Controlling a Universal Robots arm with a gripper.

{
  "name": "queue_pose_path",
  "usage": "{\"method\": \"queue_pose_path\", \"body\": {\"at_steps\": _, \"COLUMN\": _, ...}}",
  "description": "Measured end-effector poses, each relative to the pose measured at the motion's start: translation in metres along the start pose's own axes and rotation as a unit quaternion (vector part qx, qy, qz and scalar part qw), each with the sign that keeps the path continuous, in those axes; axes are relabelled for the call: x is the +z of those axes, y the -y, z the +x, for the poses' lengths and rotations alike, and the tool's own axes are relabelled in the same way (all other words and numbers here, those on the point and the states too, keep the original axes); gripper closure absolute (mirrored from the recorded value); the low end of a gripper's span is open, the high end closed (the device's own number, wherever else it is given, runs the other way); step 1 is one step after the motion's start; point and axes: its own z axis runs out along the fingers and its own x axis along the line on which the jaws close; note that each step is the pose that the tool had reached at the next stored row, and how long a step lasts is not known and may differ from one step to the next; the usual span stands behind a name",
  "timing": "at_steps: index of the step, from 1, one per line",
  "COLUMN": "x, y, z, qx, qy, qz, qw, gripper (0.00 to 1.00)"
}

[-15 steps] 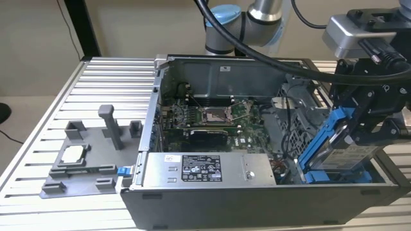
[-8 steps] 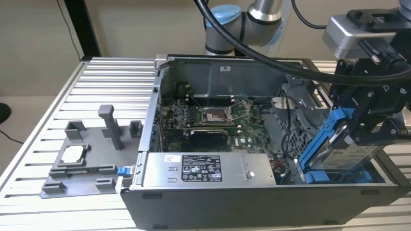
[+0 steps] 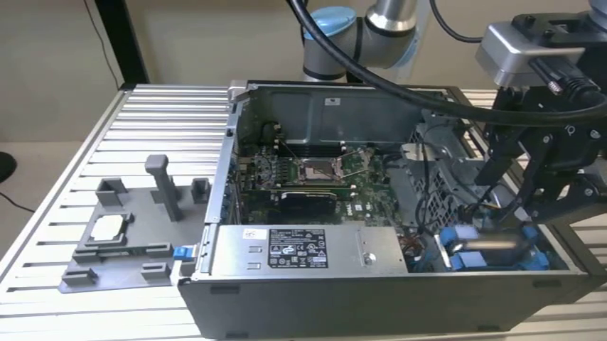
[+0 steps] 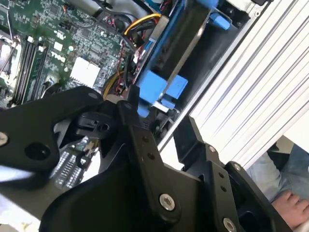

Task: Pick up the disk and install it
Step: 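Insert the disk into the insertion slot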

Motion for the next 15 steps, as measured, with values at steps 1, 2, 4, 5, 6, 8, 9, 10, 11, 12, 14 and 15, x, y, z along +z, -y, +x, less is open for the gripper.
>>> {"method": "queue_pose_path", "body": {"at_steps": 1, "x": 0.0001, "y": 0.0, "z": 0.0, "qx": 0.0, "qy": 0.0, "qz": 0.0, "qw": 1.0, "gripper": 0.0}}
{"method": "queue_pose_path", "body": {"at_steps": 2, "x": 0.0001, "y": 0.0, "z": 0.0, "qx": 0.0, "qy": 0.0, "qz": 0.0, "qw": 1.0, "gripper": 0.0}}
{"method": "queue_pose_path", "body": {"at_steps": 4, "x": 0.0001, "y": 0.0, "z": 0.0, "qx": 0.0, "qy": 0.0, "qz": 0.0, "qw": 1.0, "gripper": 0.0}}
{"method": "queue_pose_path", "body": {"at_steps": 5, "x": 0.0002, "y": 0.0, "z": 0.0, "qx": 0.0, "qy": 0.0, "qz": 0.0, "qw": 1.0, "gripper": 0.0}}
{"method": "queue_pose_path", "body": {"at_steps": 6, "x": 0.0002, "y": 0.0, "z": 0.0, "qx": 0.0, "qy": 0.0, "qz": 0.0, "qw": 1.0, "gripper": 0.0}}
{"method": "queue_pose_path", "body": {"at_steps": 8, "x": 0.0003, "y": 0.0, "z": 0.0, "qx": 0.0, "qy": 0.0, "qz": 0.0, "qw": 1.0, "gripper": 0.0}}
{"method": "queue_pose_path", "body": {"at_steps": 9, "x": 0.0003, "y": 0.0, "z": 0.0, "qx": 0.0, "qy": 0.0, "qz": 0.0, "qw": 1.0, "gripper": 0.0}}
{"method": "queue_pose_path", "body": {"at_steps": 10, "x": 0.0003, "y": 0.0, "z": 0.0, "qx": 0.0, "qy": 0.0, "qz": 0.0, "qw": 1.0, "gripper": 0.0}}
{"method": "queue_pose_path", "body": {"at_steps": 11, "x": 0.0004, "y": 0.0, "z": 0.0, "qx": 0.0, "qy": 0.0, "qz": 0.0, "qw": 1.0, "gripper": 0.0}}
{"method": "queue_pose_path", "body": {"at_steps": 12, "x": 0.0007, "y": 0.0, "z": 0.0, "qx": 0.0, "qy": 0.0, "qz": 0.0, "qw": 1.0, "gripper": 0.0}}
{"method": "queue_pose_path", "body": {"at_steps": 14, "x": 0.001, "y": 0.0, "z": 0.0001, "qx": 0.0, "qy": 0.0, "qz": 0.0, "qw": 1.0, "gripper": 0.0}}
{"method": "queue_pose_path", "body": {"at_steps": 15, "x": 0.0011, "y": 0.0, "z": 0.0001, "qx": 0.0, "qy": 0.0, "qz": 0.0, "qw": 1.0, "gripper": 0.0}}
